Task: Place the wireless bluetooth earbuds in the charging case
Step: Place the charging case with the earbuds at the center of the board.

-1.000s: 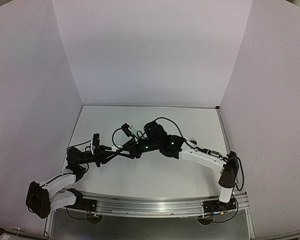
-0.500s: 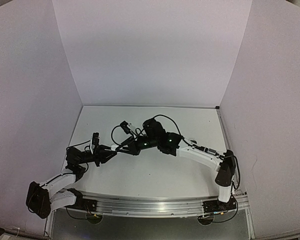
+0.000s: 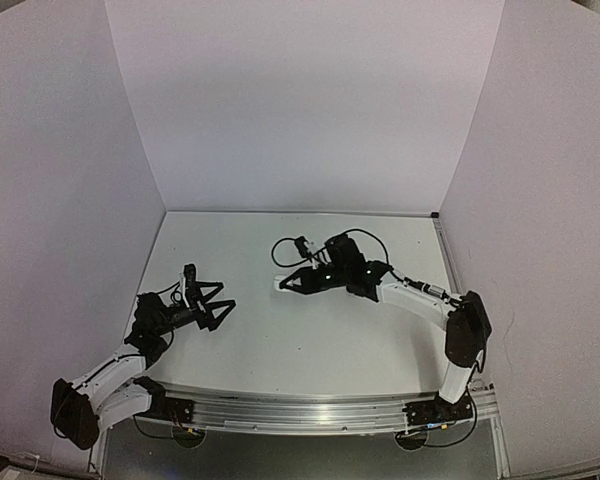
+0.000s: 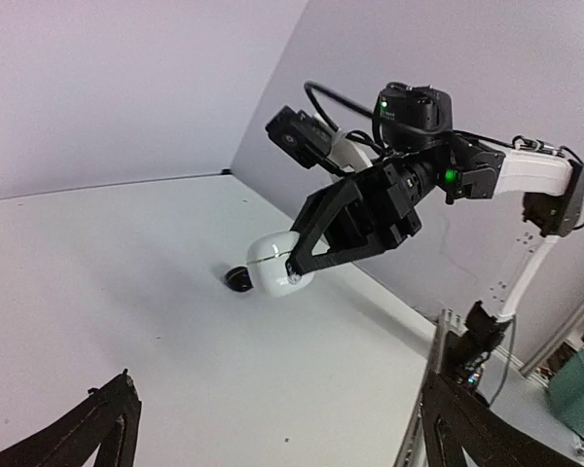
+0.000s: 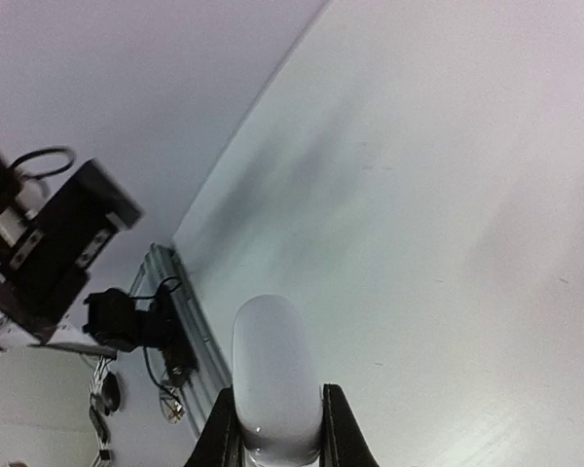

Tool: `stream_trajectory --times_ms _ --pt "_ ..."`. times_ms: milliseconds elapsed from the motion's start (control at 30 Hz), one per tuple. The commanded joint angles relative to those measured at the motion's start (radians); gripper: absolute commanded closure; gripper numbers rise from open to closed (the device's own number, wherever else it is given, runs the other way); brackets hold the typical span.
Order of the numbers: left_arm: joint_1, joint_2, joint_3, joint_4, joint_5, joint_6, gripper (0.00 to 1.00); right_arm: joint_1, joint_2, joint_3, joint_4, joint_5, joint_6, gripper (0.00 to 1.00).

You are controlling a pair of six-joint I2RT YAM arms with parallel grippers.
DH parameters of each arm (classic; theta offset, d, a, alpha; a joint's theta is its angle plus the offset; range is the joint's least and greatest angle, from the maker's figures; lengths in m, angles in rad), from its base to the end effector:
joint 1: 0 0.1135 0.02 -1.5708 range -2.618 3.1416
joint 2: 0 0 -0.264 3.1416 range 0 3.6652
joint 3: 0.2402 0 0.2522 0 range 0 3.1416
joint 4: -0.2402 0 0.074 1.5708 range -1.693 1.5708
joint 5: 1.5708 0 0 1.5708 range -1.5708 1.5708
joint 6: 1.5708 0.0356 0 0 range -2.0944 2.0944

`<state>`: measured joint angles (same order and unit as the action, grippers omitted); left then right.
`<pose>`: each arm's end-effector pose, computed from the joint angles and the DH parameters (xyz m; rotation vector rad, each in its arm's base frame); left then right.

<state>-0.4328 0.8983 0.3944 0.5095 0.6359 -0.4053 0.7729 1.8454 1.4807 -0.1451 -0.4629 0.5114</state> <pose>0.1742 -0.1038 0.2549 0.5522 1.5945 -1.1371 0.2998 0.3146 0.2846 -0.6033 2.1959 1.2182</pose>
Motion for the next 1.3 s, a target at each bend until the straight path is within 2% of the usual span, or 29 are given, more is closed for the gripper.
stream_trajectory --times_ms 0,133,400,667,900,1033,1267 --pt "0.003 -0.032 0.041 -0.156 -0.157 0.09 0.0 -0.139 0.044 -0.061 -0.036 -0.013 0.052 1.0" --pt "0.002 -0.028 0.043 -0.159 -0.145 0.097 0.0 -0.217 0.206 0.014 -0.087 -0.121 0.052 1.0" --pt "0.014 0.01 0.063 -0.177 -0.139 0.127 0.0 -0.255 0.433 0.217 -0.173 -0.175 0.025 1.0" --pt "0.03 0.025 0.07 -0.167 -0.142 0.145 0.0 -0.28 0.517 0.284 -0.209 -0.186 0.025 1.0" --pt "0.041 0.043 0.077 -0.158 -0.143 0.152 0.0 -0.283 0.559 0.343 -0.34 -0.172 -0.04 1.0" --pt "0.043 0.051 0.081 -0.152 -0.139 0.155 0.0 -0.282 0.575 0.374 -0.391 -0.162 -0.071 0.93" --pt "0.044 0.055 0.087 -0.153 -0.13 0.152 0.01 -0.282 0.597 0.413 -0.447 -0.114 -0.096 0.74"
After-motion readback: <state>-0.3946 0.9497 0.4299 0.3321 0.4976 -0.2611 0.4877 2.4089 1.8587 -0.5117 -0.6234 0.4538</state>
